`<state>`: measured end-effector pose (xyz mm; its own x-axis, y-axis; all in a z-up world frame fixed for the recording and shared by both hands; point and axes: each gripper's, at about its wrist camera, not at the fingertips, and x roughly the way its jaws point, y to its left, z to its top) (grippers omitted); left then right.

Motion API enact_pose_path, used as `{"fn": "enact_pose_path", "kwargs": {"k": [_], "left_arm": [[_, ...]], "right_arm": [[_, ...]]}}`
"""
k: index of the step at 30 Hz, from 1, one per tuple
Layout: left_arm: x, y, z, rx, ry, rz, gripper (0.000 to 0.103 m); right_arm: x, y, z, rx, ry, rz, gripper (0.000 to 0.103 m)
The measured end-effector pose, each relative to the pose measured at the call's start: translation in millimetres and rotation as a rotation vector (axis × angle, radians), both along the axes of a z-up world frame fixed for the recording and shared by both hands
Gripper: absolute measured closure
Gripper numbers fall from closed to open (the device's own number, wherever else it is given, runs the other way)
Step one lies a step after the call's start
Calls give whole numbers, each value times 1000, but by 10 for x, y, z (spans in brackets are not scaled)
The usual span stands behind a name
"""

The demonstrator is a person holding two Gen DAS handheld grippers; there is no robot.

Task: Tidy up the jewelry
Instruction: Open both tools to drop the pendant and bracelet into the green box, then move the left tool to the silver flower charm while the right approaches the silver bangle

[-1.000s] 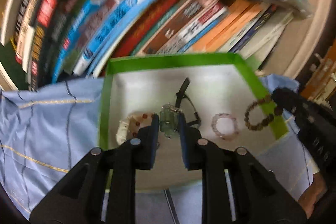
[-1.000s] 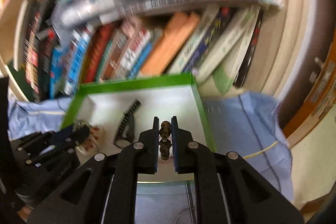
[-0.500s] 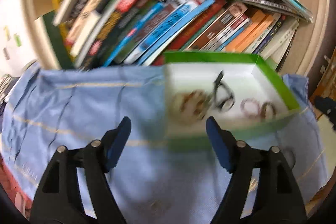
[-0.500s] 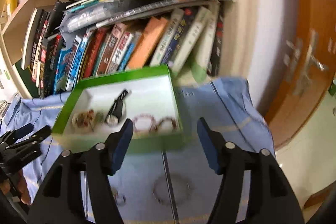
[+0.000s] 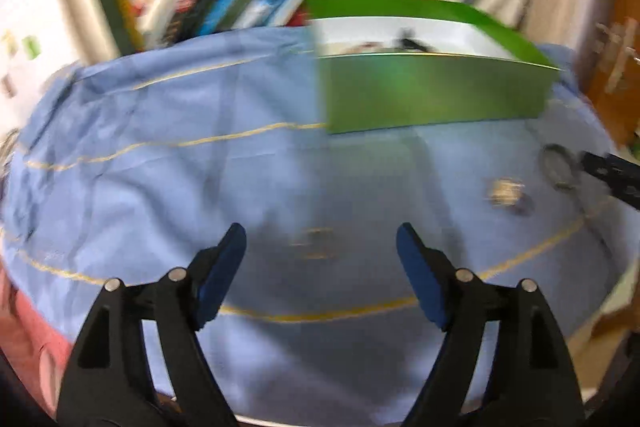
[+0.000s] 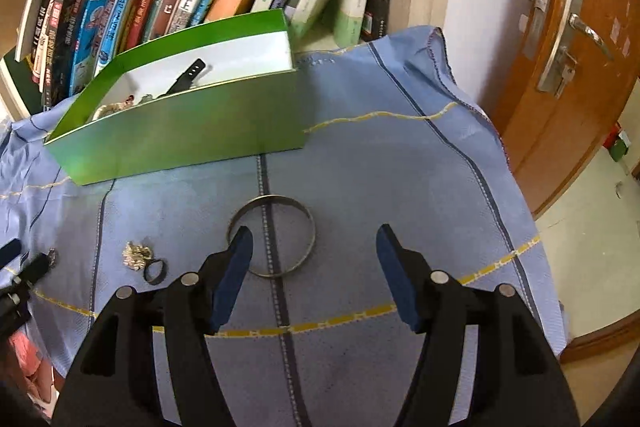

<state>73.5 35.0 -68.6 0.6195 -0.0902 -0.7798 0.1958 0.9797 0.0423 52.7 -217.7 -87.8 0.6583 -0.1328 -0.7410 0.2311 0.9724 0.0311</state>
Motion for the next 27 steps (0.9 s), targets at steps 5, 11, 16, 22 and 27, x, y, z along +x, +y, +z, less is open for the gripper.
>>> {"fn": "enact_pose_path", "kwargs": {"k": [5,11,16,22,27], "left_arm": [[-6,-628,-56,-76,42,-154,28],[84,-1032,-84,-77,53,-224,34],[266,-957,-188,-37,82,-147,46],[328,-486,-139,-9,68,-14,47],[306,-354,-83,-37,58,3,42]], "right_arm": [[-44,-68,-71,15,25,-8,40],[-75,-201,-99,31,26,-29,40],[-51,-215,-117,34,28,-16,40],[-33,-102,-72,18,20,44,40],[72,101,-136,21,43,95,40]]}}
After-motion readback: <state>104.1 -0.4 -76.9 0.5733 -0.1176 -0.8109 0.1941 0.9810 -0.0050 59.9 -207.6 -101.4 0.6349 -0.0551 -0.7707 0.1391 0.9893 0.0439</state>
